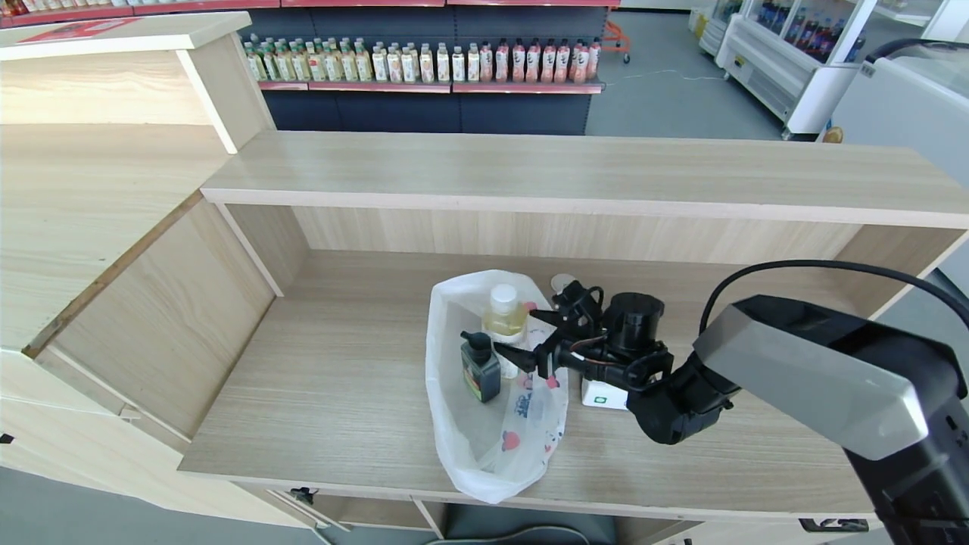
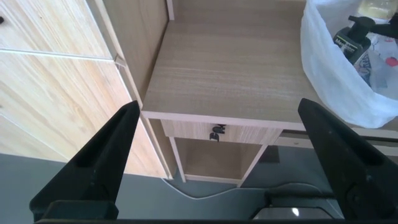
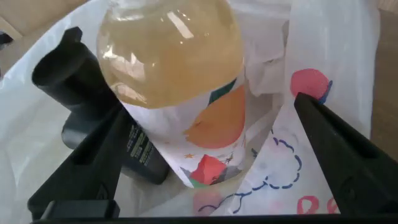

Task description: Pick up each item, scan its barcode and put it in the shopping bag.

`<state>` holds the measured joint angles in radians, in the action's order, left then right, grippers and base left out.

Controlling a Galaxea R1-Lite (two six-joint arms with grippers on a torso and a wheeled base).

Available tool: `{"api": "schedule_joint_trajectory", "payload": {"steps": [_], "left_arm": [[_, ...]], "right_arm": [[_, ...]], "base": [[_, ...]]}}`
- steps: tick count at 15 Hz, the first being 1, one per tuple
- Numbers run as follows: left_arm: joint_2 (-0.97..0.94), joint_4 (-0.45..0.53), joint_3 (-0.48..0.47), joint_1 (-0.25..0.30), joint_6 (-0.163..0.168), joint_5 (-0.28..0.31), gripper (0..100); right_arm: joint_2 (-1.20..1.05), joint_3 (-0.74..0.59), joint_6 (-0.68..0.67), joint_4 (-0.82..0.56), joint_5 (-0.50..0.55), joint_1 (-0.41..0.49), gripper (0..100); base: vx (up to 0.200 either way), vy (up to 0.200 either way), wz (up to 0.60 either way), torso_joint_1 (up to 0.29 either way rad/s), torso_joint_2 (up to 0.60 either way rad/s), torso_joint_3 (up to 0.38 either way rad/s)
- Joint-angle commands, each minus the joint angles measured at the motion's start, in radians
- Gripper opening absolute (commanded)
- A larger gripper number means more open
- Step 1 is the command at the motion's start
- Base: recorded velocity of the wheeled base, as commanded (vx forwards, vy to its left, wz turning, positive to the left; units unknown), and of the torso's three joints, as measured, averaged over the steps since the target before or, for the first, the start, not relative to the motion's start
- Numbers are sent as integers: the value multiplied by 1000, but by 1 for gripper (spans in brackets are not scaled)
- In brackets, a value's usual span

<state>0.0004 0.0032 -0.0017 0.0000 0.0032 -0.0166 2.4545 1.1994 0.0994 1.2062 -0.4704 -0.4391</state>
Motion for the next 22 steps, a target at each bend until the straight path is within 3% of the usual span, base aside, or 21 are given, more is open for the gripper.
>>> {"api": "schedule_joint_trajectory", "payload": {"steps": [1, 7, 13, 15, 17, 18, 20, 21, 22], "left_arm": [[0, 0, 0, 0, 0, 0, 100], [0, 0, 0, 0, 0, 0, 100], [0, 0, 0, 0, 0, 0, 100], [0, 0, 0, 0, 0, 0, 100], [0, 0, 0, 0, 0, 0, 100], [0, 0, 0, 0, 0, 0, 100], [0, 0, 0, 0, 0, 0, 100], [0, 0, 0, 0, 0, 0, 100], [0, 0, 0, 0, 0, 0, 100]], "right_arm": [[-58, -7, -30, 1, -1, 7, 100], [-256, -87, -193, -4, -14, 14, 100], [-585, -340, -251, -40, -8, 85, 100], [-810, -497, -248, -131, -19, 186, 100], [-910, -538, -251, -214, -28, 227, 100], [-1082, -610, -247, -396, -17, 283, 100], [-1249, -684, -210, -570, -14, 362, 100], [-1332, -745, -153, -639, 1, 387, 100], [-1439, -853, -109, -672, 108, 431, 100]], "base": [[0, 0, 0, 0, 0, 0], [0, 0, 0, 0, 0, 0], [0, 0, 0, 0, 0, 0], [0, 0, 0, 0, 0, 0], [0, 0, 0, 0, 0, 0], [0, 0, 0, 0, 0, 0], [0, 0, 0, 0, 0, 0], [0, 0, 0, 0, 0, 0], [0, 0, 0, 0, 0, 0]]}}
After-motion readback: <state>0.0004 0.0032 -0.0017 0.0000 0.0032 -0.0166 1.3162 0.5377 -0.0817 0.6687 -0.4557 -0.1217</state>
